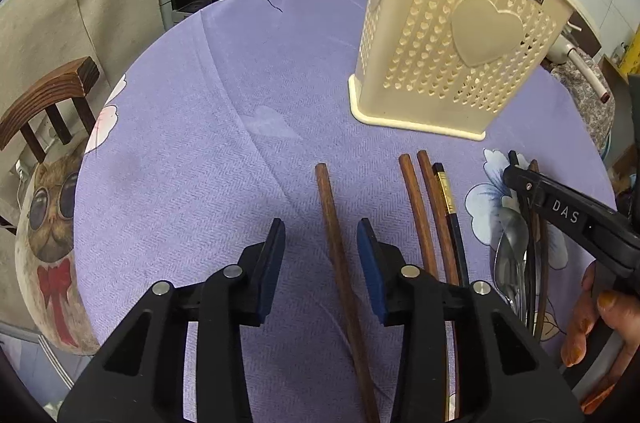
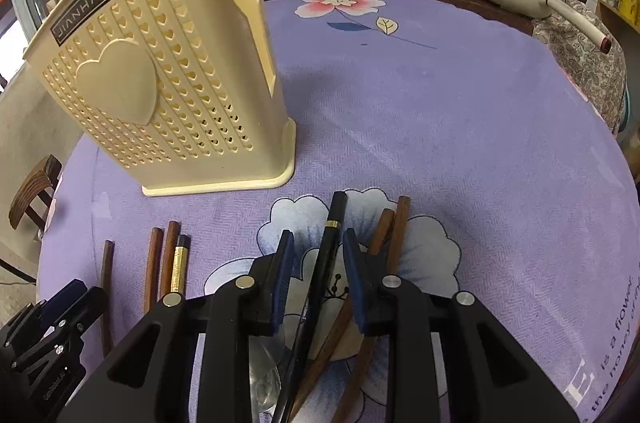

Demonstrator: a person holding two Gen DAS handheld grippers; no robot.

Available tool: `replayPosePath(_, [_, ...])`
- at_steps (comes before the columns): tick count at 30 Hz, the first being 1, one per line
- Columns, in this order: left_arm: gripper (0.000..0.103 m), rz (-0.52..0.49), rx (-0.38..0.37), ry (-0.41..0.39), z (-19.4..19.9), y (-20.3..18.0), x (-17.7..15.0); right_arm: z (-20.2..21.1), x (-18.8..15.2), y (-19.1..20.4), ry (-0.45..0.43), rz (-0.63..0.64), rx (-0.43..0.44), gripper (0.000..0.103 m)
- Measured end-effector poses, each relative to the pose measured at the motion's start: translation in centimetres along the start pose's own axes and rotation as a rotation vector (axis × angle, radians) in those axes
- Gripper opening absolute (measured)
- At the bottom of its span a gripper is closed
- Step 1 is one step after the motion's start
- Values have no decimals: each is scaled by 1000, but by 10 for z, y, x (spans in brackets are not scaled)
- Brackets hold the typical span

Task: Organize utensils
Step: 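Move the left tool to a brown wooden chopstick while the right tool approaches a black chopstick, then close the left tool on the brown chopstick while the right tool closes on the black chopstick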

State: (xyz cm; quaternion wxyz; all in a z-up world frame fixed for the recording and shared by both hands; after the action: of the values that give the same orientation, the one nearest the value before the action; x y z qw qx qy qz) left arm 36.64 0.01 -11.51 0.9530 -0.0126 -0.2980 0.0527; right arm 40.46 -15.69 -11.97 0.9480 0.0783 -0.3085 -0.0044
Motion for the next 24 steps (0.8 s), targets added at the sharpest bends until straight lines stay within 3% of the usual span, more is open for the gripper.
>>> replayPosePath(7, [28, -48, 42, 16, -8, -6, 5, -2, 0, 2, -6, 21, -18, 22])
replayPosePath(11, [24, -66, 73, 14, -12, -8, 9, -4, 2, -1, -12, 18, -36, 14])
replayPosePath(24, [14, -98, 86, -7, -14, -12, 8, -3, -1, 3, -33, 54, -75, 12])
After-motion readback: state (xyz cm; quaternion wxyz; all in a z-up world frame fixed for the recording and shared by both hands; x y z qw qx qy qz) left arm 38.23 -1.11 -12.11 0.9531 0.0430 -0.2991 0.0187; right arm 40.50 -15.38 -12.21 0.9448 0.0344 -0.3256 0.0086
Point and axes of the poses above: each gripper's, at about its wrist camera, not at the fingertips, and z roughly against the way its jaws point, y to its left, x to its top, the point moved 7 cm from there along -z, roughly the way its jaws point, and after that the axes turned 4 degrees about -z, right-handed, at the moved point
